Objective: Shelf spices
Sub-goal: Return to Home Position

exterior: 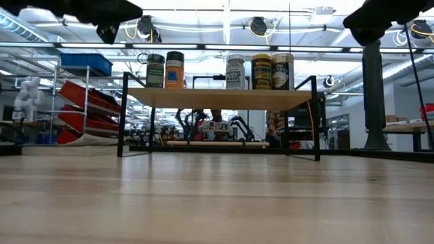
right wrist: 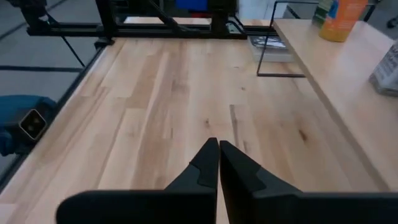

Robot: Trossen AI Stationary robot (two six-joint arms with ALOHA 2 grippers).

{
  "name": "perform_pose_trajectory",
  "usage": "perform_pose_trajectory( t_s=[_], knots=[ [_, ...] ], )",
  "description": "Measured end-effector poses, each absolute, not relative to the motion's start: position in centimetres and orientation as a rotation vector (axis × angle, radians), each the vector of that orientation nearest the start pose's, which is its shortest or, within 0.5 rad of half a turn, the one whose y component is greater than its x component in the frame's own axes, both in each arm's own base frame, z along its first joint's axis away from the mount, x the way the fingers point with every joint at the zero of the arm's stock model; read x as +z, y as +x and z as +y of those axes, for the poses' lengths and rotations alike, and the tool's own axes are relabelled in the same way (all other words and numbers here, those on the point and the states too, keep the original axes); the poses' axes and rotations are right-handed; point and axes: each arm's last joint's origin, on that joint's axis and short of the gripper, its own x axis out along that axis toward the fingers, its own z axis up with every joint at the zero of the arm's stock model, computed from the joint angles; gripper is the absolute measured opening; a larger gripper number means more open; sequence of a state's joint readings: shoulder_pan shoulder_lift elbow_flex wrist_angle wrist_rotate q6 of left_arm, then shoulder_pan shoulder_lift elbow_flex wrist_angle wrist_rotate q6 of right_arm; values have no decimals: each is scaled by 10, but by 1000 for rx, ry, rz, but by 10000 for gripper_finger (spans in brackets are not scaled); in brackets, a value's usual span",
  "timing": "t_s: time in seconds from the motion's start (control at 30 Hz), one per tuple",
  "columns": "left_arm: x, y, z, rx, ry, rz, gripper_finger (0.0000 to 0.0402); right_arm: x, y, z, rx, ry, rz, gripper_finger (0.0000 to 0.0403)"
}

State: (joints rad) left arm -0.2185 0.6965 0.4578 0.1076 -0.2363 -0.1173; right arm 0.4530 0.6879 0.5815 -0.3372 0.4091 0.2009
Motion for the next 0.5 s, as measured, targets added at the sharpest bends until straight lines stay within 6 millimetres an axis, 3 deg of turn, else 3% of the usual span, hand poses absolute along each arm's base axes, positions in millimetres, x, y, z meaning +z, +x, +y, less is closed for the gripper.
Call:
perform_pose_trajectory(
  t_s=[0.5],
  knots=[
    [201,147,-27,-30,-118,39,7,243,141,58,87,71,319,0]
  ],
)
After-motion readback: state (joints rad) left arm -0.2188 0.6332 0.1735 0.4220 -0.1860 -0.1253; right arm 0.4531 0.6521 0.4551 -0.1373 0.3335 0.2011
